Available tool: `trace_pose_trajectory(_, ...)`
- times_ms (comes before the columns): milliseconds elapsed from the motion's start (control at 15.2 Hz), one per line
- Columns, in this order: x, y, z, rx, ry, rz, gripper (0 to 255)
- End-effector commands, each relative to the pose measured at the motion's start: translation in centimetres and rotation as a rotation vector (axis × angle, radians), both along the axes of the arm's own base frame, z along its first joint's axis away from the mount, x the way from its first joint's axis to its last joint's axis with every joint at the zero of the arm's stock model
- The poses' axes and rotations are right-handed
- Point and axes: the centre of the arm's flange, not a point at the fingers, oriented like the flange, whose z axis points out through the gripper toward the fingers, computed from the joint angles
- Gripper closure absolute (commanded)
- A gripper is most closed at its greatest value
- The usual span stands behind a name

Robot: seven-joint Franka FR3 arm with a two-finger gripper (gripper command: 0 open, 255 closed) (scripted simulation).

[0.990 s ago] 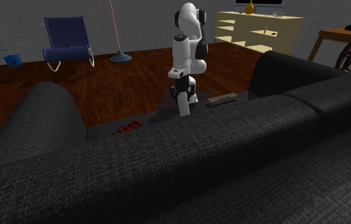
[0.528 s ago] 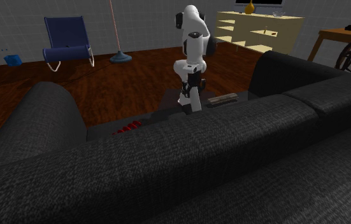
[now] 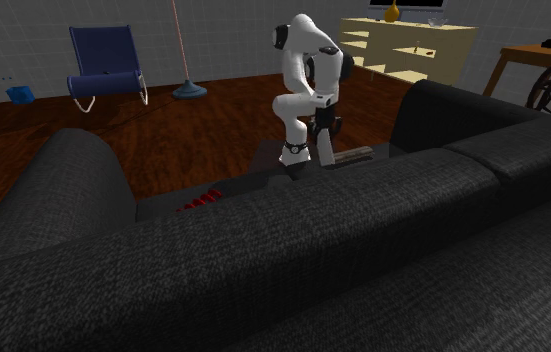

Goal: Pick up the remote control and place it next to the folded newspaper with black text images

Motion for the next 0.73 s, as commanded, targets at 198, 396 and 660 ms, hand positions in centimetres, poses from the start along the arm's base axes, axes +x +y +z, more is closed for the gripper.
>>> trace_pose_trajectory(198, -4.9, 4.8, 0.0, 0.0, 0.0, -0.001, 255)
trace_pose_trajectory(396, -7.8, 7.5, 0.1, 0.0, 0.0, -0.001, 255)
trace_pose_trajectory(660, -11.6, 11.1, 0.2, 0.0, 0.0, -0.001, 255)
